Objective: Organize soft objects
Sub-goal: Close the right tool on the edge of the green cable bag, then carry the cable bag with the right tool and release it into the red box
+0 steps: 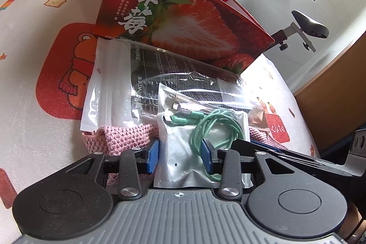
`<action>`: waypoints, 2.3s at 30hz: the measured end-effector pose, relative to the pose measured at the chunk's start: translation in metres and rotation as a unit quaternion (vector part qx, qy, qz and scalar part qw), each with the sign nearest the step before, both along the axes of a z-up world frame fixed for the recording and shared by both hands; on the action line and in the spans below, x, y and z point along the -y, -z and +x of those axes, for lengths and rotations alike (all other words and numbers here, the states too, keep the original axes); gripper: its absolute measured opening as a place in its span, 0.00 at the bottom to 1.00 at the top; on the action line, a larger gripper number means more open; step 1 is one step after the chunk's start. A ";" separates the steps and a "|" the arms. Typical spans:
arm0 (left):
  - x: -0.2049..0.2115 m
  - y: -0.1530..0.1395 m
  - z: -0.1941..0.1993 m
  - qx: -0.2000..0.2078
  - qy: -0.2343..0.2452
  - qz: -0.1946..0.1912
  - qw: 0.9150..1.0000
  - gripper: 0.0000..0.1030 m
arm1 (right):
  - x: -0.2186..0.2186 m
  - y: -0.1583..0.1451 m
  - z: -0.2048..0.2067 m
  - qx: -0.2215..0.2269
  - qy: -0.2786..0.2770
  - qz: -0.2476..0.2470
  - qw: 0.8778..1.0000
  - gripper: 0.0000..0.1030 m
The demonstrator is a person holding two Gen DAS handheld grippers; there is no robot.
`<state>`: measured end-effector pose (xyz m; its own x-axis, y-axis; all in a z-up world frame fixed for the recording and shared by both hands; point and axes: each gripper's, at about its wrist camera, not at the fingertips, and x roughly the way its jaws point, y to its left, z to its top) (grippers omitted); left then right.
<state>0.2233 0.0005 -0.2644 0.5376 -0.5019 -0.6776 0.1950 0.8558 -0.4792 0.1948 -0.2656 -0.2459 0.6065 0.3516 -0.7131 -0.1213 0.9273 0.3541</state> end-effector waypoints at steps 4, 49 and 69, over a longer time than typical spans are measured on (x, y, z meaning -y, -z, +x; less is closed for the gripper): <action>-0.001 0.001 0.001 0.000 0.002 -0.002 1.000 0.39 | 0.002 0.004 0.000 -0.006 0.005 0.014 1.000 0.42; -0.003 -0.012 -0.012 0.016 0.013 0.010 1.000 0.10 | -0.004 -0.030 -0.009 0.064 -0.009 0.015 0.998 0.03; 0.004 -0.130 0.092 0.162 -0.002 0.030 0.986 0.10 | 0.008 -0.130 0.111 0.188 -0.016 0.041 0.981 0.03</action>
<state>0.3152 -0.0039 -0.1347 0.7328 -0.4641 -0.4976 0.3269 0.8815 -0.3408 0.3059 -0.2739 -0.1162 0.8095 0.4212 -0.4090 -0.2856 0.8912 0.3525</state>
